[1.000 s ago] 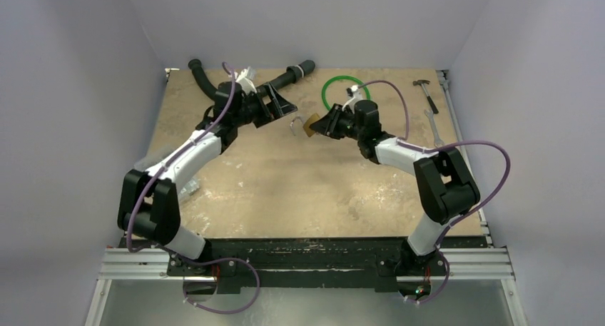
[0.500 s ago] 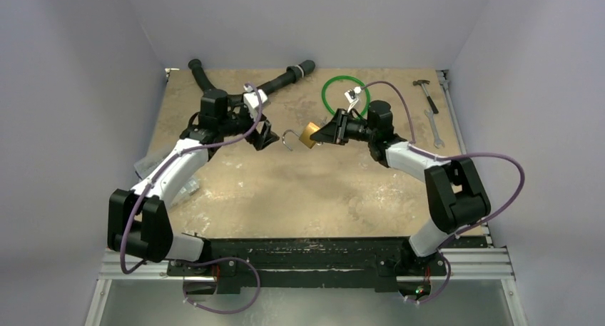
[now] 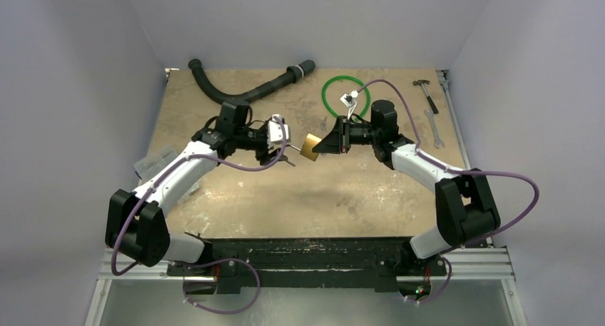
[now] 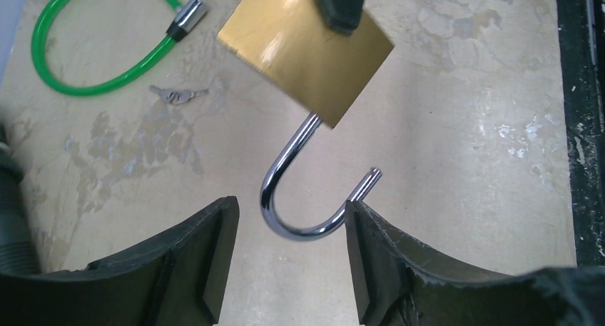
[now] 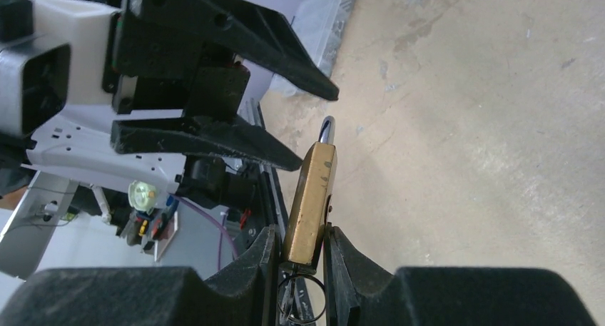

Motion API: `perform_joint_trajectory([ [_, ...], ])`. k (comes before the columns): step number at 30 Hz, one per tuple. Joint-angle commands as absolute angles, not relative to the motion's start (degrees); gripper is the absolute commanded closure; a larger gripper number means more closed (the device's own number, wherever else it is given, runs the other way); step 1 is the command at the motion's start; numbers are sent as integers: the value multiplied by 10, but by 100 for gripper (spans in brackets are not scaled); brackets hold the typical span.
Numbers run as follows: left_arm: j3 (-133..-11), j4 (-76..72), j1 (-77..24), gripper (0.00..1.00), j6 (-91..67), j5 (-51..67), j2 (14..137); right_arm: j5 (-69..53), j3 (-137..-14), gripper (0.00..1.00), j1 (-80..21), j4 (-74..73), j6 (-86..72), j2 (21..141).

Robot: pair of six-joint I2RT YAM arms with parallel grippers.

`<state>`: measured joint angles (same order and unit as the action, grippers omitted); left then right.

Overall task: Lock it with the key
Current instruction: Lock the lock.

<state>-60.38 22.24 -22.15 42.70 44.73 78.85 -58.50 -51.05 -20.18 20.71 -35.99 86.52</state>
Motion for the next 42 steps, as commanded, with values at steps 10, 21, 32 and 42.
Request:
perform_joint_trajectory([
  [10,-622,204,-312,54,485,366,795,-634,-520,100,-217,185,-314,841],
  [21,-607,227,-344,59,570,326,800,-651,-529,100,-223,181,-325,848],
  [32,-597,269,-365,100,628,309,788,-673,-526,100,-223,204,-347,860],
  [42,-608,265,-364,100,536,360,746,-648,-604,21,-192,49,-177,842],
])
